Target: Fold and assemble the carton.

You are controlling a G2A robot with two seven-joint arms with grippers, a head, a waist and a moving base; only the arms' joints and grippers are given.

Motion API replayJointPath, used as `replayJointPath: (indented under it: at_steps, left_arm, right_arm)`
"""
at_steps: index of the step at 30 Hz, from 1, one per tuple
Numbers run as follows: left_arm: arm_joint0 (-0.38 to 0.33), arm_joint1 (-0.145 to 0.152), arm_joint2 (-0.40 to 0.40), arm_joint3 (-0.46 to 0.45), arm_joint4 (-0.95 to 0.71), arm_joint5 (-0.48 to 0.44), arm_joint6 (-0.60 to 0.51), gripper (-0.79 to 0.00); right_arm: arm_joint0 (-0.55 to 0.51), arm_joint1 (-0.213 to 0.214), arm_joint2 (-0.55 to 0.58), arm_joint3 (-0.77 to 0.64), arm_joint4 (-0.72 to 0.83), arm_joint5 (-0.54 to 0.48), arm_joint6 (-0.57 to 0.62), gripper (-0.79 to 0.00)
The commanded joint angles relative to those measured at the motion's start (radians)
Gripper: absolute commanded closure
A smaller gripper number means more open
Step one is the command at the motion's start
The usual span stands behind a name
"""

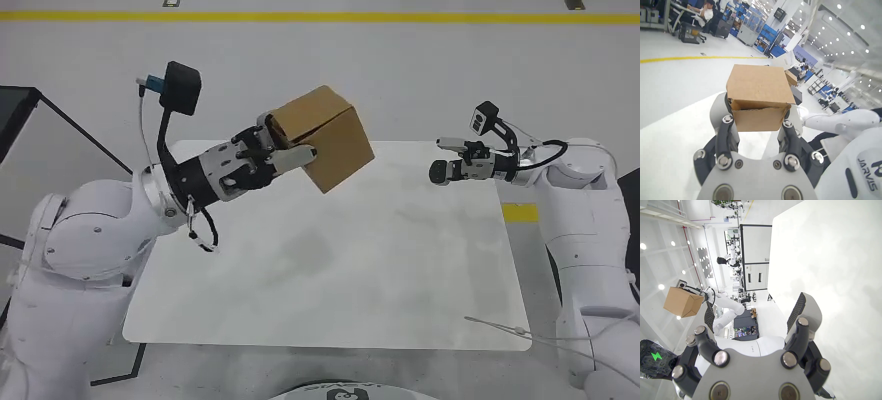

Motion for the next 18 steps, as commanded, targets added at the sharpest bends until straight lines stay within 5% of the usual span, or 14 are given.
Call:
replayJointPath:
  at_steps: [1,11,18]
  left_arm:
    - [0.012,-0.002,-0.002,0.017,-0.019,-0.045,0.038,0.0]
    - [0.012,-0.003,-0.003,0.012,-0.014,-0.057,0.047,0.0]
    - [-0.01,0.003,-0.028,0.012,0.274,-0.383,0.061,0.0]
  right_arm:
    - [0.0,0.0,0.0,0.0,0.0,0.0,0.0,-0.785]
    - [0.0,0.0,0.0,0.0,0.0,0.0,0.0,-0.785]
    - [0.0,0.0,0.0,0.0,0.0,0.0,0.0,-0.785]
